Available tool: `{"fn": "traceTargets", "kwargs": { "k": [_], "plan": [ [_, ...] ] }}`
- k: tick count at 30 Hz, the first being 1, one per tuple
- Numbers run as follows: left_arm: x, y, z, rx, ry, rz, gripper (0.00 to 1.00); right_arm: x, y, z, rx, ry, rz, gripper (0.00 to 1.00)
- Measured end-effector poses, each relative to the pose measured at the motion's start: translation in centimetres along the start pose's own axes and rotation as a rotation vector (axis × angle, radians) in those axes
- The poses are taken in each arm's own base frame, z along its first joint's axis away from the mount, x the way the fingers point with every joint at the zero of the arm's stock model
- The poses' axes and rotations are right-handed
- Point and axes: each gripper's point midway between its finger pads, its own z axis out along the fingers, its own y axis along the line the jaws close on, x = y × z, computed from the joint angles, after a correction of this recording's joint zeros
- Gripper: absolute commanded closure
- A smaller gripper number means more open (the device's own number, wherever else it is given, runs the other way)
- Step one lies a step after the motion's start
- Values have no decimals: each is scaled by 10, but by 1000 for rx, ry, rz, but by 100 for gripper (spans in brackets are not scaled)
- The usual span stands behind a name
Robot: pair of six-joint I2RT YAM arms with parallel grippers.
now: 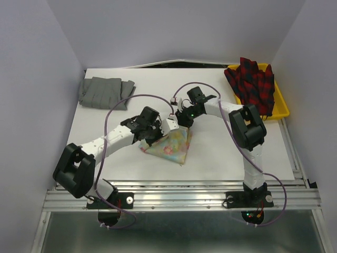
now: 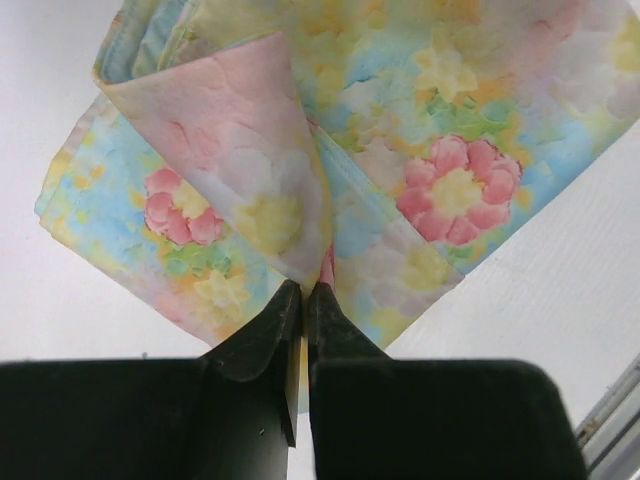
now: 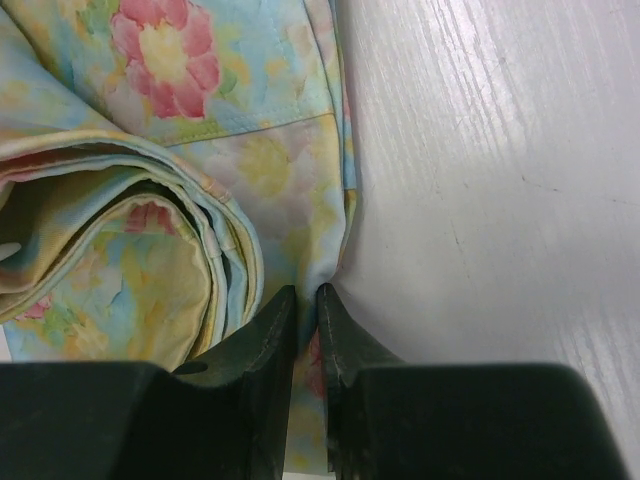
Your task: Fold and stack the skirts
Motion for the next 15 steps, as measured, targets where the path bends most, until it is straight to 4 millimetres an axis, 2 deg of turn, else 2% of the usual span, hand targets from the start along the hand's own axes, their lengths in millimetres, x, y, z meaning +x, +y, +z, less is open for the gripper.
{"fn": "traceTargets", "kwargs": {
  "k": [4, 8, 15],
  "plan": [
    [-4, 5, -9, 56, -32, -56, 100, 0, 0, 0, -1, 2, -8, 80],
    [3, 15, -10, 95, -23, -128, 100, 0, 0, 0, -1, 2, -14, 80],
    [22, 40, 17, 149, 27, -272, 95, 0, 0, 0, -2, 2, -19, 80]
  ]
}}
